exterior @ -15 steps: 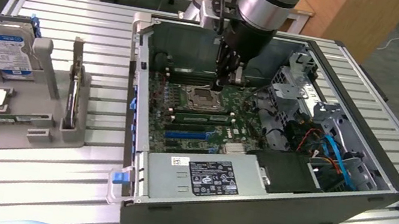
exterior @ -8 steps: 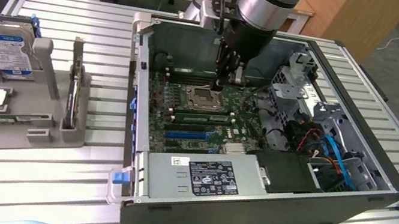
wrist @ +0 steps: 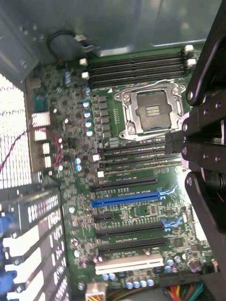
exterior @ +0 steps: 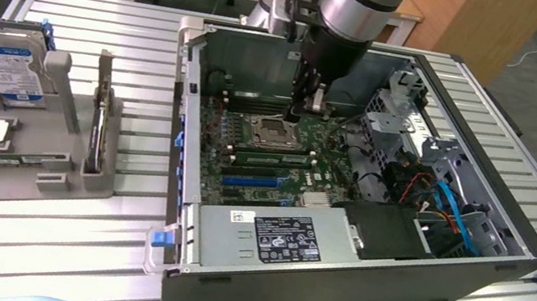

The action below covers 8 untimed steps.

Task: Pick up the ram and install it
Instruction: 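Press down the ram until it locks into place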

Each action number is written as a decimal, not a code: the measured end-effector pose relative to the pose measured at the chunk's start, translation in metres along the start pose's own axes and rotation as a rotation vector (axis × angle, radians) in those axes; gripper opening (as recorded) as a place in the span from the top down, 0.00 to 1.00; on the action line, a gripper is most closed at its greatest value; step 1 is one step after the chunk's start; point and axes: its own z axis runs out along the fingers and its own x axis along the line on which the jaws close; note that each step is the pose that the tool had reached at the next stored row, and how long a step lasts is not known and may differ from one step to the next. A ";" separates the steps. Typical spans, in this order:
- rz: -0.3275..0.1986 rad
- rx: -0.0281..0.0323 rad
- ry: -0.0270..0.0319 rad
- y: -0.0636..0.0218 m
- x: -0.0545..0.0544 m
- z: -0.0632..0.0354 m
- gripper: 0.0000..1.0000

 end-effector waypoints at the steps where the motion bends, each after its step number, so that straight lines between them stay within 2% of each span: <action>1: 0.017 0.0013 -0.0015 0.0000 0.000 0.0001 0.90; 8: 0.138 0.0102 -0.0122 -0.0001 0.000 0.0009 0.90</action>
